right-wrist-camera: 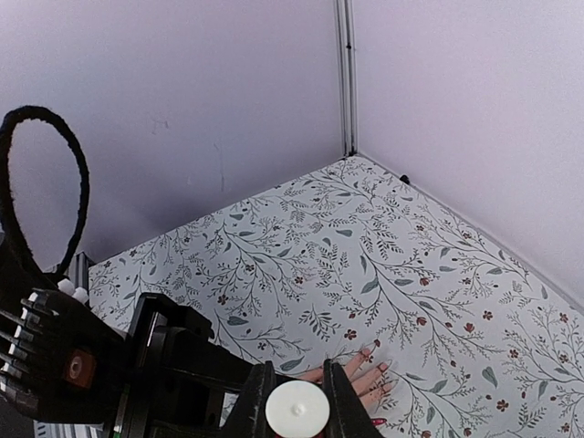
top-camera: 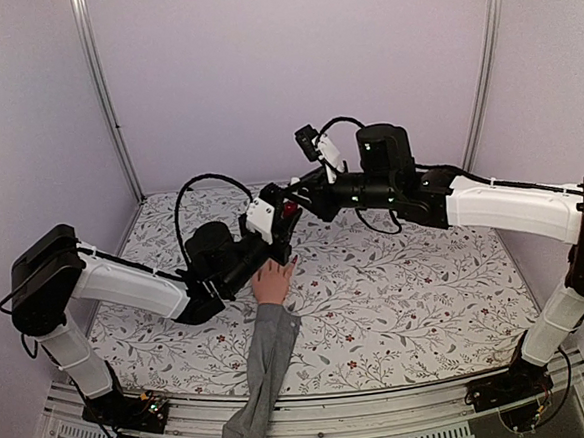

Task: Paint the nails
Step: Screw the nail polish bottle.

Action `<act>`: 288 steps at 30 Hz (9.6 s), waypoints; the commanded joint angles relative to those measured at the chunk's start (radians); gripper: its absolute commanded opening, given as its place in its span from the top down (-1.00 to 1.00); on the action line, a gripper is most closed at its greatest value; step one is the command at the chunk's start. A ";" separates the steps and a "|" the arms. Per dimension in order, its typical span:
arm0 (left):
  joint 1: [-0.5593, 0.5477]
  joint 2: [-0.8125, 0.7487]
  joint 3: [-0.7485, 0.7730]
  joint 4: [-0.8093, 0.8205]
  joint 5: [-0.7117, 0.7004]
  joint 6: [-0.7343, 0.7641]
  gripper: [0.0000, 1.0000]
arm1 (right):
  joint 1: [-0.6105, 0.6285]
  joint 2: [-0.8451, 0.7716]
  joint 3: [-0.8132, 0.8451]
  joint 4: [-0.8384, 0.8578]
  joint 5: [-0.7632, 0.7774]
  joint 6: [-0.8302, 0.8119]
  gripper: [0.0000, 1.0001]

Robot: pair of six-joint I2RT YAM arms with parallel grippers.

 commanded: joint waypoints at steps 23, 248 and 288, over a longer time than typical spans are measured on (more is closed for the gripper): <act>0.116 -0.182 -0.084 0.040 0.783 -0.145 1.00 | -0.018 -0.239 -0.197 -0.006 -0.268 -0.250 -0.38; 0.047 -0.029 0.076 0.044 0.189 0.030 1.00 | 0.050 -0.050 -0.067 0.038 0.024 -0.013 0.78; 0.171 -0.097 0.154 -0.376 1.376 -0.112 1.00 | 0.030 -0.299 -0.176 -0.126 -0.519 -0.465 0.04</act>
